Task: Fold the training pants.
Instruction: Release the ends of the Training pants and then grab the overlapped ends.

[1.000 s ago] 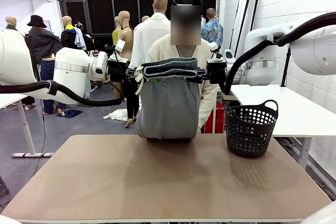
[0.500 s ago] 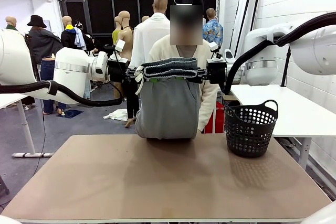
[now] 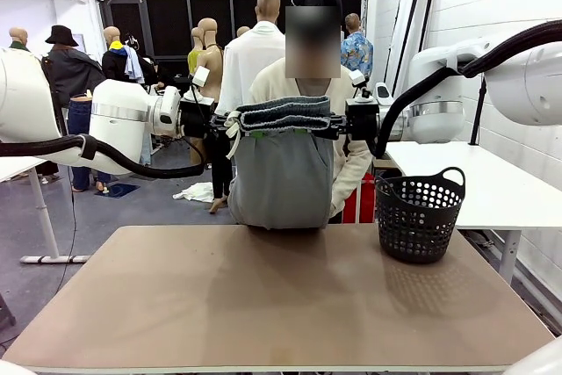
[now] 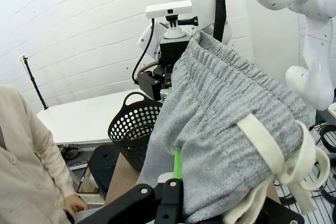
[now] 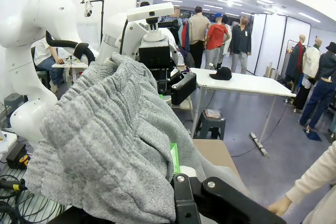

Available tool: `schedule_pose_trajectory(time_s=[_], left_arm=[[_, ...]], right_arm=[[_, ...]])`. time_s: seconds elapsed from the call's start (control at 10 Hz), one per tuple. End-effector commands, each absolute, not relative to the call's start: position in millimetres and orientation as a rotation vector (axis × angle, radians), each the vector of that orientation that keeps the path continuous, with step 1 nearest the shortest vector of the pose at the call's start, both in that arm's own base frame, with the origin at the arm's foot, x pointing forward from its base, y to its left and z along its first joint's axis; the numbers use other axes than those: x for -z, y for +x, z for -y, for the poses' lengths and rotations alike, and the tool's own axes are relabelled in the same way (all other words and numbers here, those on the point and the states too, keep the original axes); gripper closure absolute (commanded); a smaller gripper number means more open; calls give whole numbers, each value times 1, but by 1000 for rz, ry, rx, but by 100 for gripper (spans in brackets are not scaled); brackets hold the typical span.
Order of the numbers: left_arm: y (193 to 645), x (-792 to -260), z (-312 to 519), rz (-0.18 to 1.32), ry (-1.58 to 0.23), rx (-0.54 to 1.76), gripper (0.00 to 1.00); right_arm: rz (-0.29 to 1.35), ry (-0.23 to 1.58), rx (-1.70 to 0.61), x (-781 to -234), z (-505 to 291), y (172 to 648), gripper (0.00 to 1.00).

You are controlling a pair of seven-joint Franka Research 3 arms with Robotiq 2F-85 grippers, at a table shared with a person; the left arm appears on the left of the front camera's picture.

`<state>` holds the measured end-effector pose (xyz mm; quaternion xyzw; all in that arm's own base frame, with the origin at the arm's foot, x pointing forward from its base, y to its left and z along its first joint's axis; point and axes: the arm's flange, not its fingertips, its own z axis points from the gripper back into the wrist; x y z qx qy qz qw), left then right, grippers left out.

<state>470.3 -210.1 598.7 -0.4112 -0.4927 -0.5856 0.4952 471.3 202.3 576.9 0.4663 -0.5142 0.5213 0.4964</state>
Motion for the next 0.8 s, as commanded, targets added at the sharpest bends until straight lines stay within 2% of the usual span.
schedule_pose_trajectory(time_s=[0.0, 0.7], left_arm=[[466, -602, 211, 1228, -994, 1408, 100], [466, -602, 211, 1228, -994, 1408, 100]], right_arm=[[1245, 1138, -1268, -578, -203, 470, 100], [1245, 1138, -1268, -578, -203, 470, 100]])
